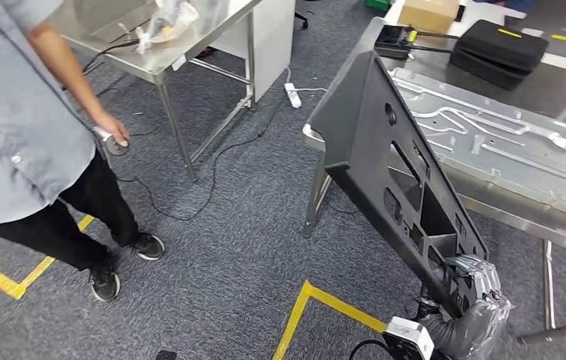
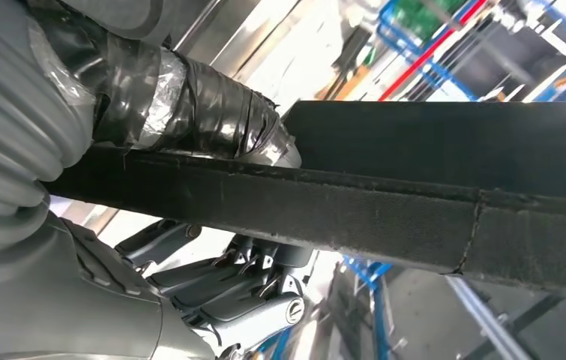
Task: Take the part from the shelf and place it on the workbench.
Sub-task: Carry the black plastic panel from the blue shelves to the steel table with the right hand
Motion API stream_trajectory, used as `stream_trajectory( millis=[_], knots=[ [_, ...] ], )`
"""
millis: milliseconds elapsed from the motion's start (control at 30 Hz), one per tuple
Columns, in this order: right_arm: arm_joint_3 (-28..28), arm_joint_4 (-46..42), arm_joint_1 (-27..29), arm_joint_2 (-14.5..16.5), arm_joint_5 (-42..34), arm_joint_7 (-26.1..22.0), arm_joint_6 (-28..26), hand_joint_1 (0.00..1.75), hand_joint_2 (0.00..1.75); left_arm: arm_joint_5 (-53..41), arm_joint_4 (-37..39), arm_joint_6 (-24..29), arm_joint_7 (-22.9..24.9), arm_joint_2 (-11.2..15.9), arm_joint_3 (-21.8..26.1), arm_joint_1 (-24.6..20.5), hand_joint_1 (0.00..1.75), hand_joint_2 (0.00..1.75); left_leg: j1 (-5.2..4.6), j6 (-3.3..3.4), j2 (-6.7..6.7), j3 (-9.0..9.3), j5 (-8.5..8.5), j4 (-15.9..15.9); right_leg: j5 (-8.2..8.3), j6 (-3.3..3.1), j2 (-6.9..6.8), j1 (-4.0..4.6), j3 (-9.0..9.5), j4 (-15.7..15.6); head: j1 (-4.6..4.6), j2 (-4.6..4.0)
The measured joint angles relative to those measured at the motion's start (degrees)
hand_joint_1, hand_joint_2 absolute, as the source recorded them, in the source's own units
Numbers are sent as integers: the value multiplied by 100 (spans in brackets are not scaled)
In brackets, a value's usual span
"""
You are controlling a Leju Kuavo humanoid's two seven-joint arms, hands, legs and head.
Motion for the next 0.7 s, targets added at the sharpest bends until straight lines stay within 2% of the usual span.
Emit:
stream_trajectory(
  millis=[33,67,100,133,167,200,267,300,367,433,500,533,567,600,633,667,700],
  knots=[
    [0,4,-1,-6,3,9,0,175,175,0,0,-2,0,1,1,7,0,175,-6,7,78,3,-10,1,-116,14,-30,-11,-166,325,-1,0],
    [0,9,2,-14,5,26,0,175,175,0,0,-3,1,3,1,11,0,175,-10,10,152,10,-23,3,-136,19,-42,-18,-261,502,0,0],
    [0,13,5,-25,9,46,0,175,175,0,0,-3,0,5,2,10,0,175,-14,9,228,26,-40,3,-56,14,-54,-21,-262,496,-1,0],
    [1,15,5,-35,15,65,0,175,175,-1,0,-3,-1,6,1,5,0,175,-19,5,292,49,-58,2,117,-5,-76,-17,-144,262,0,0],
    [1,14,5,-43,20,78,0,175,175,-1,0,-3,-3,5,1,-2,0,175,-25,-1,351,82,-80,-2,320,-44,-154,3,62,-145,0,0],
    [2,14,1,-48,26,85,0,175,175,-2,0,-3,-4,2,0,-7,0,175,-39,-13,409,116,-102,-7,456,-96,-289,44,264,-527,0,0],
    [5,13,-9,-58,38,91,0,175,175,-3,0,-4,-7,-4,-1,-16,0,175,-62,-51,510,166,-128,-34,552,-194,-486,127,489,-980,-1,0],
    [6,14,-12,-66,49,99,0,175,175,-4,0,-4,-8,-6,-1,-21,0,175,-71,-73,566,184,-134,-53,531,-222,-500,154,496,-1007,-1,0],
    [8,13,-4,-80,80,116,0,175,175,-13,0,-5,-8,-4,-2,-39,0,175,-77,-122,635,236,-166,-76,559,-266,-367,135,517,-1082,-3,0],
    [14,13,-8,-85,101,132,-4,175,175,-20,0,-6,-11,-2,-3,-42,0,175,-72,-162,425,164,-341,165,596,-323,-235,83,579,-1182,-7,0],
    [24,15,-26,-86,104,142,-6,175,175,-21,0,-8,-13,1,-3,-25,0,175,-55,-184,127,-167,-668,836,605,-371,-113,54,609,-1212,-11,0],
    [28,18,-32,-87,104,146,-3,175,175,-21,0,-10,-10,3,-3,-15,0,175,-50,-198,67,-374,-805,1213,602,-386,-44,52,609,-1205,-14,0],
    [30,22,-31,-89,105,151,0,175,175,-21,0,-13,-8,5,-3,-3,0,175,-49,-212,42,-538,-853,1479,594,-391,34,50,610,-1194,-14,0],
    [31,26,-29,-90,105,156,3,175,175,-21,0,-17,-5,7,-3,5,0,175,-47,-224,34,-615,-780,1547,584,-386,122,45,613,-1178,-13,0],
    [31,29,-28,-90,105,162,5,175,175,-21,0,-20,-2,7,-3,10,0,175,-42,-232,25,-583,-594,1384,569,-372,211,38,620,-1157,-14,0],
    [31,30,-28,-90,105,167,7,175,175,-21,0,-22,-1,9,-3,11,0,175,-30,-236,-21,-457,-336,1034,547,-349,296,29,627,-1126,-14,0],
    [31,31,-28,-90,105,169,7,175,175,-22,0,-23,1,13,-3,13,0,175,-10,-233,-149,-307,-134,656,521,-320,370,21,623,-1088,-13,0]
  ],
)
